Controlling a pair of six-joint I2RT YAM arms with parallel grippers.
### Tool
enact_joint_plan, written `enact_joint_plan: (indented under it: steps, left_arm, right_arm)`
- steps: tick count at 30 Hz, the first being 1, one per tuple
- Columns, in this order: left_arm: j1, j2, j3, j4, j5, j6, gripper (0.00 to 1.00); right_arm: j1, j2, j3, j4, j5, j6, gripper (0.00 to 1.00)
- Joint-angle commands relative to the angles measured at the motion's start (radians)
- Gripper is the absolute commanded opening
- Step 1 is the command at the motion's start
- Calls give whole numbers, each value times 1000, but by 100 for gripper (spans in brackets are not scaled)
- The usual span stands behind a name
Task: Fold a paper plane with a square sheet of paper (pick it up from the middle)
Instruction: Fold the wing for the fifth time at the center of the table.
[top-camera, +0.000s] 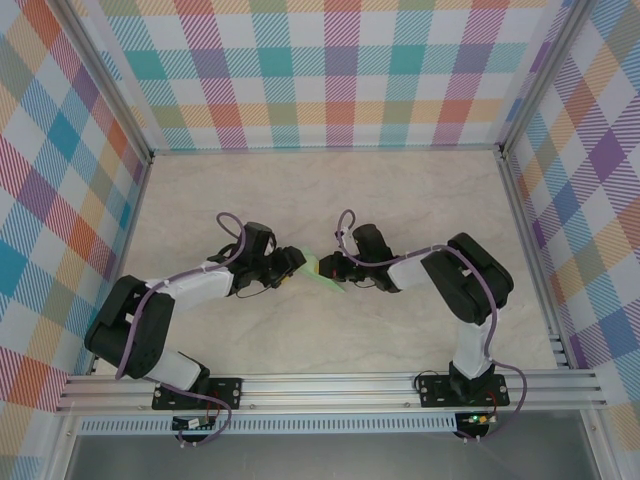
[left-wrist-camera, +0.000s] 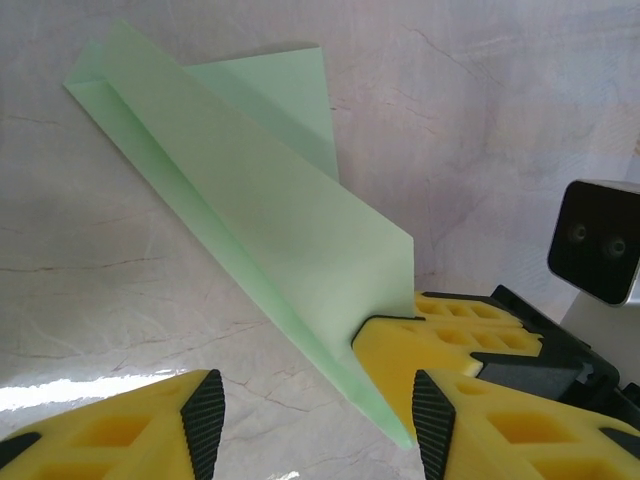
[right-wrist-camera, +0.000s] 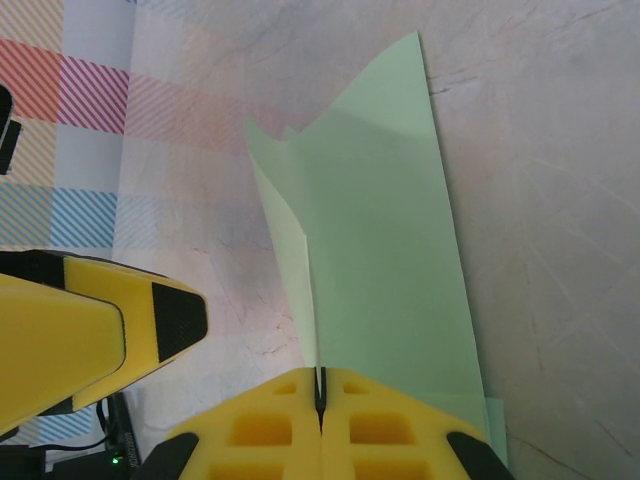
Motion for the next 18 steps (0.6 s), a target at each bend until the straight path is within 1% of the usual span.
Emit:
enact_joint_plan:
  steps: [1,7,18]
  left_arm:
    - [-14,17,-15,51,14,4,54]
    - [-19,45,-12,100,26,16,50]
    - [-25,106,-3,171,42,32,44]
  right_arm:
    - [-11,29,-9,51,-51,69,0]
    - [-35,62,-5,57,-92,134,0]
    - [-53,81,-7,56,-112,187,0]
